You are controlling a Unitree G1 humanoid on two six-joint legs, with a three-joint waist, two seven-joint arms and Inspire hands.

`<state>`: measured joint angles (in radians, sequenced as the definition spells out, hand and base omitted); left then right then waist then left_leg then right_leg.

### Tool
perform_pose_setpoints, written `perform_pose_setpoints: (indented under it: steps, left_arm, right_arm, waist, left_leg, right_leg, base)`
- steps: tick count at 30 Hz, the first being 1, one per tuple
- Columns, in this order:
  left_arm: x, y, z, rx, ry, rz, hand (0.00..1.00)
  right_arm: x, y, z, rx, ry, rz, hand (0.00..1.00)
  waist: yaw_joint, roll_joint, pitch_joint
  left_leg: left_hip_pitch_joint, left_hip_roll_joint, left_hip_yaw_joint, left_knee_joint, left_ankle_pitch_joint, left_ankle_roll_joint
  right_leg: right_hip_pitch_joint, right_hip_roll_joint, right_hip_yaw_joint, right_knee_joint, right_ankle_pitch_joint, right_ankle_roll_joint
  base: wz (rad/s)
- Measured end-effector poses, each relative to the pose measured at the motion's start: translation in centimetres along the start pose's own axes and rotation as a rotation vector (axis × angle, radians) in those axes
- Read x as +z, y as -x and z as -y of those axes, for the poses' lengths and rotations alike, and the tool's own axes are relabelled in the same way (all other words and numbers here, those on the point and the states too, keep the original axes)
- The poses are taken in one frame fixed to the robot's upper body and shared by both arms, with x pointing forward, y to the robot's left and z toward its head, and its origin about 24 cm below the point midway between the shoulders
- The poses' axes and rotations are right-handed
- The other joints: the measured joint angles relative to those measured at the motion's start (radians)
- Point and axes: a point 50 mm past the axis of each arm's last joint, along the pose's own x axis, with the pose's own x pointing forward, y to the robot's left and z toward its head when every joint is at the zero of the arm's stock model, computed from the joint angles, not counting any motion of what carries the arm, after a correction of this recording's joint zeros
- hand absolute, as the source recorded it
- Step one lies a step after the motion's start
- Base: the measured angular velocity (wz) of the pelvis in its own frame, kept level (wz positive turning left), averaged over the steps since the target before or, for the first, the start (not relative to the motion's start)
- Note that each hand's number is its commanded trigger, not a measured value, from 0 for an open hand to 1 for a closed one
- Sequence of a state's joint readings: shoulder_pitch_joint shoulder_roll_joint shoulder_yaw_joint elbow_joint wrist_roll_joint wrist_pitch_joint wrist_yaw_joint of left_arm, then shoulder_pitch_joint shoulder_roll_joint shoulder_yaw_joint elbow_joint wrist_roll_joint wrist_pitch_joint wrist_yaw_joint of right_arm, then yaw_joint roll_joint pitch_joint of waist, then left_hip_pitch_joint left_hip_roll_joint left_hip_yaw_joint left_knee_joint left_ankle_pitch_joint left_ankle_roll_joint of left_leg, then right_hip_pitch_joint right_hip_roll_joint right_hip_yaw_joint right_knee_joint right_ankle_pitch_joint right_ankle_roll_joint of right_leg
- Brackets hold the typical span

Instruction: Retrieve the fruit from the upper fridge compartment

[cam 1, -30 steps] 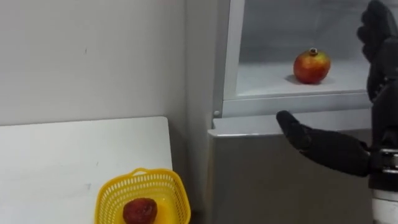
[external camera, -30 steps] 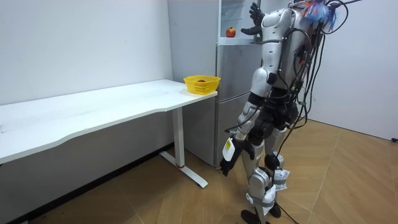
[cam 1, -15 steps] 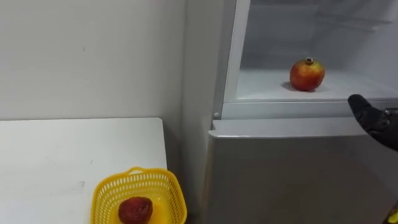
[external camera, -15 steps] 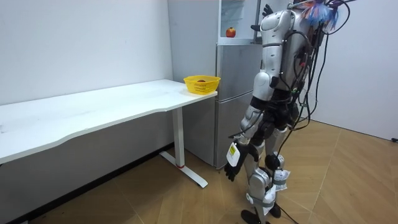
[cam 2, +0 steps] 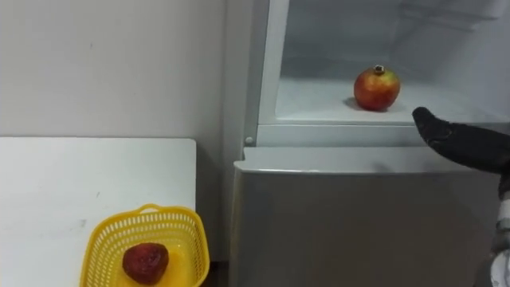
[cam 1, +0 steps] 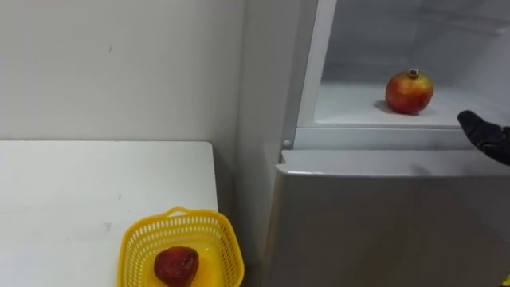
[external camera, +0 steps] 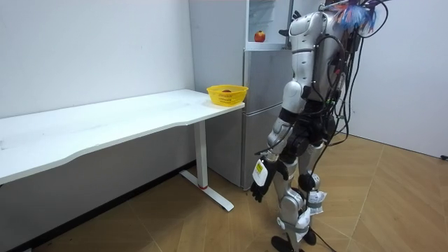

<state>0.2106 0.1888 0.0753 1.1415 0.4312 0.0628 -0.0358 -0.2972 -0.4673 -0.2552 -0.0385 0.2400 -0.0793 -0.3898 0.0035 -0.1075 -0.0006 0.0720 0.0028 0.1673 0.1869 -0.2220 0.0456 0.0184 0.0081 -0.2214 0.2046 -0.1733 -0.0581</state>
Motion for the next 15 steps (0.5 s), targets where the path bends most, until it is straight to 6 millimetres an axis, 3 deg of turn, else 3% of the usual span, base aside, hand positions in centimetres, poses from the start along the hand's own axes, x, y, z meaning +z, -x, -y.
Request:
perform_pose_setpoints:
  steps: [7,10,15]
  left_arm:
    - [-0.5,0.1,-0.2,0.007,0.006,-0.015,0.00]
    - [-0.4,0.1,-0.9,0.023,-0.002,-0.012,0.00]
    - [-0.6,0.2,-1.4,0.039,0.001,-0.017,0.00]
  right_arm:
    - [-0.3,-2.3,-0.1,-0.005,-0.032,-0.069,0.00]
    - [0.9,-3.6,-0.4,0.012,-0.062,-0.042,0.00]
    - [1.0,-5.3,-0.7,0.032,-0.045,-0.056,0.00]
  waist:
    - [0.002,-0.019,-0.0067]
    - [-0.002,-0.018,-0.0065]
    - [0.003,-0.016,-0.0079]
  left_leg:
    - [-0.015,-0.001,-0.012,0.013,0.000,0.000]
    - [-0.024,-0.002,-0.026,0.020,0.000,0.000]
    - [-0.023,-0.002,-0.037,0.026,0.000,0.000]
  right_leg:
    - [-0.002,-0.005,-0.017,-0.001,0.000,0.000]
    - [-0.003,-0.007,-0.031,-0.004,0.000,-0.001]
    - [0.015,-0.007,-0.044,-0.007,0.000,-0.001]
  base:
    - [0.07]
    - [0.14]
    - [0.08]
